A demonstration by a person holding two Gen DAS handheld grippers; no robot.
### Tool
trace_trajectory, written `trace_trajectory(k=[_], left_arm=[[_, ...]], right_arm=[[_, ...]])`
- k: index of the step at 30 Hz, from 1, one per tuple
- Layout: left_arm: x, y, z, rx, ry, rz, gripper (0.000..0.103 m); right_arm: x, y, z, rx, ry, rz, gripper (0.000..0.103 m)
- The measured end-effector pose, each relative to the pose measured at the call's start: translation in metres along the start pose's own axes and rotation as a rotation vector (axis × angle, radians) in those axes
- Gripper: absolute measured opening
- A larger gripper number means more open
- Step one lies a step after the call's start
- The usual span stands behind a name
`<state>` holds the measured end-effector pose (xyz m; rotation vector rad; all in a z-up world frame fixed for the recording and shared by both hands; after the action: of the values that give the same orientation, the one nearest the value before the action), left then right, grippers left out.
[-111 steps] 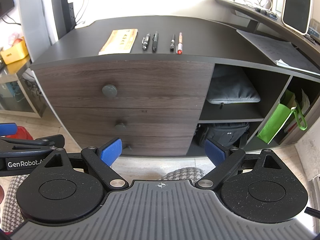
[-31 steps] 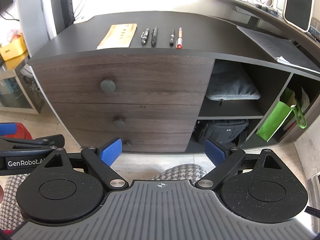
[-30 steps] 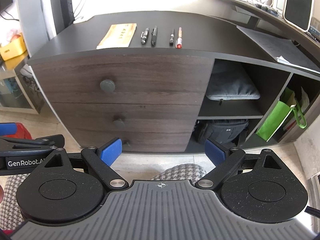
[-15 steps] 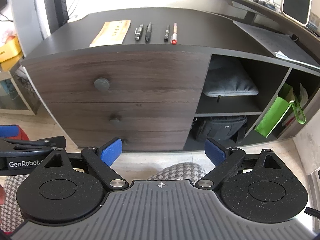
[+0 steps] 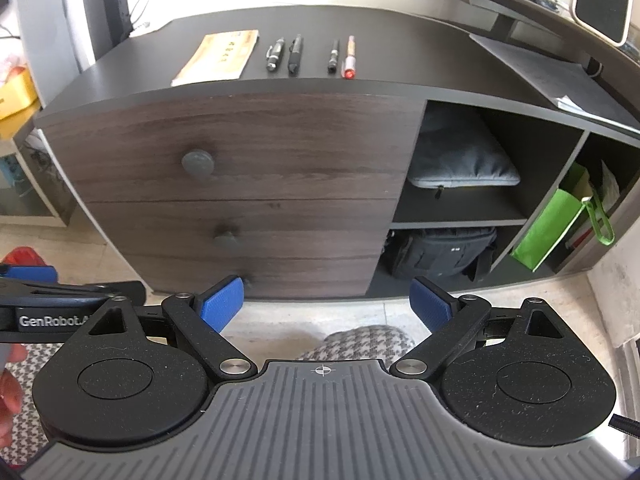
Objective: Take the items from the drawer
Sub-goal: 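Move the left gripper toward the round knob of the highest drawer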
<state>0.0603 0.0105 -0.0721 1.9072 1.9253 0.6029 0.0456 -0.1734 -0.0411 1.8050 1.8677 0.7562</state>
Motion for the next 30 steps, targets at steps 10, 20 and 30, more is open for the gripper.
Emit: trace_trajectory(k=[10, 20, 30], left_arm=[[0.008, 0.0, 0.027, 0.082, -0.041, 0.002, 0.097], [0.016, 0.022, 0.047, 0.04, -0.032, -0.034, 0.097], [0.009, 0.058, 0.075, -0.03, 0.017, -0.038, 0.097]], right_arm=[[-0.012, 0.016, 0.016, 0.011, 0.017, 0.046, 0.093], [-0.035, 0.042, 0.042, -0.002, 0.03, 0.118, 0.092], [-0.044, 0.066, 0.075, 0.008, 0.041, 0.08, 0.092]])
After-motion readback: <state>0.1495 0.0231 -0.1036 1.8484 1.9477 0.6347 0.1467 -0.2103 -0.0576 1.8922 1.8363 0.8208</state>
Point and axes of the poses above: each gripper's, at about its wrist camera, not at the fingertips, and z roughly the way its jaws point, x to its left, y to its top, the point moved 3 cm from there along z, roughly the way its jaws point, and after that the axes turned 8 degrees about y, right-handed, at the moved point
